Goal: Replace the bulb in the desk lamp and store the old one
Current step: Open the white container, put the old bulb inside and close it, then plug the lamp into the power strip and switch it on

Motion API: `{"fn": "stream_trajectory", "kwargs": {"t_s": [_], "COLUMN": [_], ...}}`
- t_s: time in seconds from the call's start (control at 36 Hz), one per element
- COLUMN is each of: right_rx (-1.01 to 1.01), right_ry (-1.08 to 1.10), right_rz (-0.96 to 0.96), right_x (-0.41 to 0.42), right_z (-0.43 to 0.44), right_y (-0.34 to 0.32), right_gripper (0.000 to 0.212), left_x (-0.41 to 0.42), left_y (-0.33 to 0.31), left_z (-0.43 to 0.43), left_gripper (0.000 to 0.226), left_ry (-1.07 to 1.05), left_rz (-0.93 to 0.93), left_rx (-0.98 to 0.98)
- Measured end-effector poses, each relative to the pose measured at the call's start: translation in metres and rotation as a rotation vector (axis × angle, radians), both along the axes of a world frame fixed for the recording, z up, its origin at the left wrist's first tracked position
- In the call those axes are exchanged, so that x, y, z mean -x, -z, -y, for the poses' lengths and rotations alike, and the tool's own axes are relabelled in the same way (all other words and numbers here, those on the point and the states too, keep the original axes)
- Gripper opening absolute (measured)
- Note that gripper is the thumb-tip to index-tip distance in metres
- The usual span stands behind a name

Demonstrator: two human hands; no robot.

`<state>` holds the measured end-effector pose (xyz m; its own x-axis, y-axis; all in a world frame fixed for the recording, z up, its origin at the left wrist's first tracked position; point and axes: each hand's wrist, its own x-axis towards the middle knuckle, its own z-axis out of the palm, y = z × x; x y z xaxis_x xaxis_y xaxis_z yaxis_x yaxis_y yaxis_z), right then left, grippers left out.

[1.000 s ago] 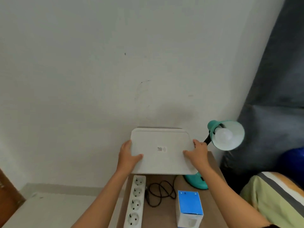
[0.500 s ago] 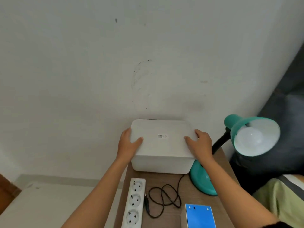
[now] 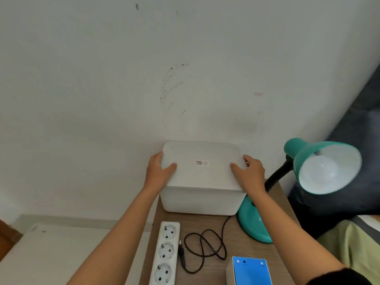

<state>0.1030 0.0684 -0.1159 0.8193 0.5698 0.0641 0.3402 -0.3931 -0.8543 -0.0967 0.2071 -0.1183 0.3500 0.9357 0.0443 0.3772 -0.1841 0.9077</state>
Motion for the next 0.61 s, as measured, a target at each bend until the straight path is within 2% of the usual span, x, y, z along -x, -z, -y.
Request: {"fn": "stream_trajectory", "kwargs": {"t_s": [0.17, 0.28, 0.39, 0.47, 0.56, 0.61], "right_rx": [-0.014, 0.074, 0.169, 0.141, 0.050, 0.015], "right_ry": [-0.002, -0.037, -0.039, -0.065, -0.111, -0.149], "right_rz": [0.000, 0.000, 0.078, 0.119, 0.170, 0.171], "right_x": [0.001, 0.004, 0.008, 0.027, 0.062, 0.087], "right_z": [0.002, 0.004, 0.012, 0.022, 0.033, 0.041], "right_y": [0.000, -0.008, -0.018, -0.028, -0.033, -0.030], "right_gripper": [0.064, 0.064, 0.038, 0.049, 0.046, 0.041], "left_x": [0.000, 0.004, 0.016, 0.032, 0.052, 0.067], "left_y": [0.001, -0.007, -0.016, -0.021, -0.018, -0.009], "left_z": [0.000, 0.005, 0.017, 0.035, 0.061, 0.081], "left_gripper": [0.067, 0.066, 0.061, 0.050, 0.036, 0.043], "left_ry": [-0.025, -0.003, 0.026, 0.033, 0.019, 0.016], "left_rz": [0.014, -0.047, -0.103, -0.121, -0.118, -0.126], "left_rx": [0.010, 0.010, 0.012, -0.039, -0.074, -0.063]}}
